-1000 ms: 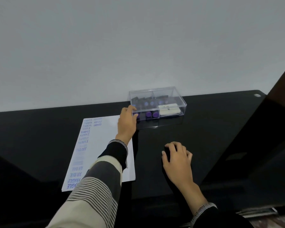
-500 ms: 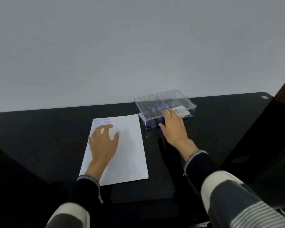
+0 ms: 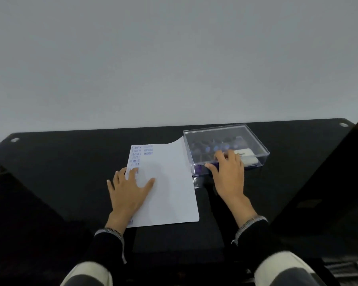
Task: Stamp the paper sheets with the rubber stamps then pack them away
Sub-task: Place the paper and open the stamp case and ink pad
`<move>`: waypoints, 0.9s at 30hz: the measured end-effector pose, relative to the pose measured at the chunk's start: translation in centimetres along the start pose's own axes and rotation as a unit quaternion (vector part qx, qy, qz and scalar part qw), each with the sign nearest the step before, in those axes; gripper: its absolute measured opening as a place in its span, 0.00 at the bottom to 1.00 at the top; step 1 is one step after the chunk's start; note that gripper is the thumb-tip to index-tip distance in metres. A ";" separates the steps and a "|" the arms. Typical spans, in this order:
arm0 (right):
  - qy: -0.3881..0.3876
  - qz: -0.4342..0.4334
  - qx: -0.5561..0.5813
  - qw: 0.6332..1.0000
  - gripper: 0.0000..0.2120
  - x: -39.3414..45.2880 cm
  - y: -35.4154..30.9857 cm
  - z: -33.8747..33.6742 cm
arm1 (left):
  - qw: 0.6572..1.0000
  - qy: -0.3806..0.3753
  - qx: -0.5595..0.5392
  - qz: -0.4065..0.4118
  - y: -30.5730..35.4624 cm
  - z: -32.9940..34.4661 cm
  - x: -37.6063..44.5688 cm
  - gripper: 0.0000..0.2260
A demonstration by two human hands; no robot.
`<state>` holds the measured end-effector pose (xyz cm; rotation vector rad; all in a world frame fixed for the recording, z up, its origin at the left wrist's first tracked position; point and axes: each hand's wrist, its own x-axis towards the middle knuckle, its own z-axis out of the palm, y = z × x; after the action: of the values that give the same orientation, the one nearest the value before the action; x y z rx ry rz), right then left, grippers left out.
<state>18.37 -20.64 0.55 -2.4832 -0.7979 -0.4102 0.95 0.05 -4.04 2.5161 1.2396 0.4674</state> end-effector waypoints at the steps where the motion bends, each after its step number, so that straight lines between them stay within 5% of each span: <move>1: 0.015 0.011 0.008 1.000 0.11 -1.4 -0.3 -0.3 | 1.000 0.002 0.000 0.003 -0.1 0.0 -0.2 0.33; 7: 0.094 0.038 0.034 0.994 0.10 -8.1 -0.9 -1.9 | 1.000 0.005 -0.009 0.022 -0.9 -0.7 -2.0 0.32; 13: 0.069 0.048 0.065 0.994 0.10 -9.3 -0.4 -2.4 | 1.000 0.001 -0.008 0.030 -1.3 -1.1 -3.2 0.32; 23: 0.094 -0.037 0.162 0.982 0.17 -2.4 -1.6 -6.9 | 0.999 0.003 -0.021 0.030 -1.3 -1.2 -3.3 0.31; 27: 0.042 -0.059 0.148 0.986 0.12 2.5 -2.4 -7.8 | 0.999 0.004 -0.020 0.030 -1.1 -1.3 -3.4 0.31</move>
<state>17.87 -22.02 8.93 -2.1375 -0.9032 -0.4025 -2.37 -1.87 -3.86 2.5266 1.1493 0.5123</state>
